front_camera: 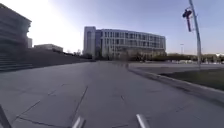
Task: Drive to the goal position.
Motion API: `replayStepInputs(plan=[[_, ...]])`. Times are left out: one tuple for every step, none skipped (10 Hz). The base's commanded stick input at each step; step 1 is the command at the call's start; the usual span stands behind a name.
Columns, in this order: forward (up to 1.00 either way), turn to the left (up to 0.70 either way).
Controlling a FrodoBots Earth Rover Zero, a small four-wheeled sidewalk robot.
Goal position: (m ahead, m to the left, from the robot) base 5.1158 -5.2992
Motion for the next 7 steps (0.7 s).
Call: replayStepInputs(plan=[[0.60, 0.00], [0.60, 0.00], [0.60, 0.00], [0.60, 0.00], [0.60, 0.00], [0.60, 0.00], [0.60, 0.00]])
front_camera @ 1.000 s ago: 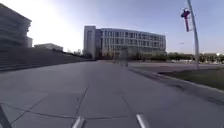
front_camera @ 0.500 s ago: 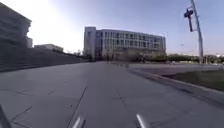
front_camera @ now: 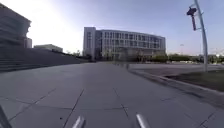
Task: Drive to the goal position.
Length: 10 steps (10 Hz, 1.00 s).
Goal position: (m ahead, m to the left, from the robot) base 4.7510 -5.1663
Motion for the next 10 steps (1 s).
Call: replayStepInputs(plan=[[0.60, 0.00], [0.60, 0.00], [0.60, 0.00], [0.60, 0.00], [0.60, 0.00], [0.60, 0.00], [0.60, 0.00], [0.60, 0.00], [0.60, 0.00], [0.60, 0.00]])
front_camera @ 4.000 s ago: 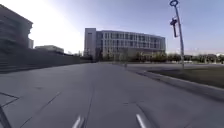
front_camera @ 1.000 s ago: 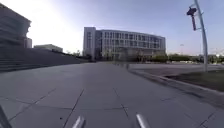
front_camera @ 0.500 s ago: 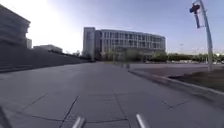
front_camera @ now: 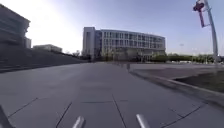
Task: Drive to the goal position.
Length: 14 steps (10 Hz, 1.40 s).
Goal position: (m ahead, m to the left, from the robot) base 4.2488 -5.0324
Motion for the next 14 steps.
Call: replayStepInputs(plan=[[0.60, 0.00], [0.60, 0.00], [0.60, 0.00], [0.60, 0.00], [0.60, 0.00], [0.60, 0.00], [0.60, 0.00], [0.60, 0.00], [0.60, 0.00], [0.60, 0.00], [0.60, 0.01], [0.60, 0.01], [0.60, 0.01], [0.60, 0.01]])
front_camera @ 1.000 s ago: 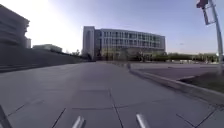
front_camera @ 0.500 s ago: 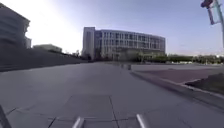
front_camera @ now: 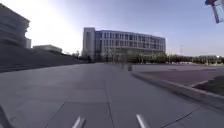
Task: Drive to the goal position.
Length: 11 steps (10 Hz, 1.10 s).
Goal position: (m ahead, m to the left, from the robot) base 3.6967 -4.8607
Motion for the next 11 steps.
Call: replayStepInputs(plan=[[0.60, 0.01], [0.60, 0.01], [0.60, 0.01], [0.60, 0.01], [0.60, 0.02], [0.60, 0.02], [0.60, 0.02], [0.60, 0.02], [0.60, 0.01], [0.60, 0.01], [0.60, 0.01]])
